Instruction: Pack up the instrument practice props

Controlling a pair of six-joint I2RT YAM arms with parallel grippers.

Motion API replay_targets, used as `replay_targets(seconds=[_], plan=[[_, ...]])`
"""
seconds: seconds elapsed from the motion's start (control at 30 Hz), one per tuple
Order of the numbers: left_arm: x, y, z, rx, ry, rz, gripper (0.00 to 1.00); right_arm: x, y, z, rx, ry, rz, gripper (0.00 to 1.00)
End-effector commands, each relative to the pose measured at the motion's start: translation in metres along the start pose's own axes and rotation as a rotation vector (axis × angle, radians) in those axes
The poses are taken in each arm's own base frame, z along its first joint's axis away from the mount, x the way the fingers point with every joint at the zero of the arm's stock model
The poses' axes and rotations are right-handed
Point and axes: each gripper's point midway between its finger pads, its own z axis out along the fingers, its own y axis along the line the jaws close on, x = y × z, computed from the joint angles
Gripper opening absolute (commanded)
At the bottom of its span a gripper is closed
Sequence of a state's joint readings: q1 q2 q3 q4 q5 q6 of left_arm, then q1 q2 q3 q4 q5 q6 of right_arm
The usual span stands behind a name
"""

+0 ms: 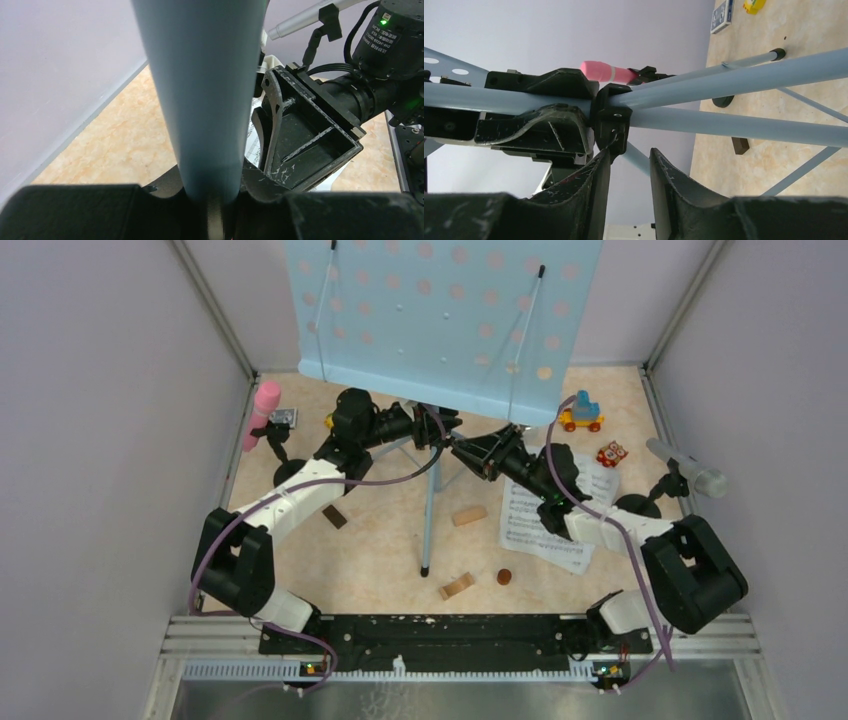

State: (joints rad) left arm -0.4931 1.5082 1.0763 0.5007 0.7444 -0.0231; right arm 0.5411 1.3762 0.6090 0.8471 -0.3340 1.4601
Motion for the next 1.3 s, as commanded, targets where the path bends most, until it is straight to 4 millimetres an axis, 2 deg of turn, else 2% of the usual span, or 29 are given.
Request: replay_targets(seconds=[0.0,0.3,0.5,0.63,0.73,0.9,1.03,1.2,1.27], plan=[[0.066,-0.001,-0.001,-0.008,0.174,-0.131,0.0,0.001,0.039,0.012,-0.126,0.019,-0.035,0.32],[0.069,-0.001,-0.001,-0.007,0.181,-0.136,0.0,-0.001,0.027,0.022,-0.11,0.022,-0.05,0.24],[0.068,-0.001,-0.001,-0.008,0.18,-0.135,0.0,0.003,0.029,0.028,-0.134,0.055,-0.148,0.07],[0.069,-0.001,0.0,-0.005,0.182,-0.139,0.0,0.013,0.037,0.029,-0.196,0.055,-0.415,0.06],[0.069,-0.001,0.0,-0.003,0.182,-0.139,0.0,0.033,0.054,0.025,-0.313,0.062,-0.665,0.06],[0.068,-0.001,0.0,-0.004,0.182,-0.139,0.0,0.061,0.06,0.016,-0.435,0.091,-1.044,0.0],[0.067,-0.001,-0.001,-0.004,0.181,-0.138,0.0,0.089,0.038,-0.001,-0.582,0.191,-1.435,0.0],[0.067,-0.002,0.0,0.002,0.181,-0.139,0.0,0.081,-0.003,-0.003,-0.47,0.279,-1.782,0.0],[0.067,-0.002,0.0,0.001,0.18,-0.139,0.0,0.083,-0.02,-0.006,-0.44,0.357,-2.006,0.0]])
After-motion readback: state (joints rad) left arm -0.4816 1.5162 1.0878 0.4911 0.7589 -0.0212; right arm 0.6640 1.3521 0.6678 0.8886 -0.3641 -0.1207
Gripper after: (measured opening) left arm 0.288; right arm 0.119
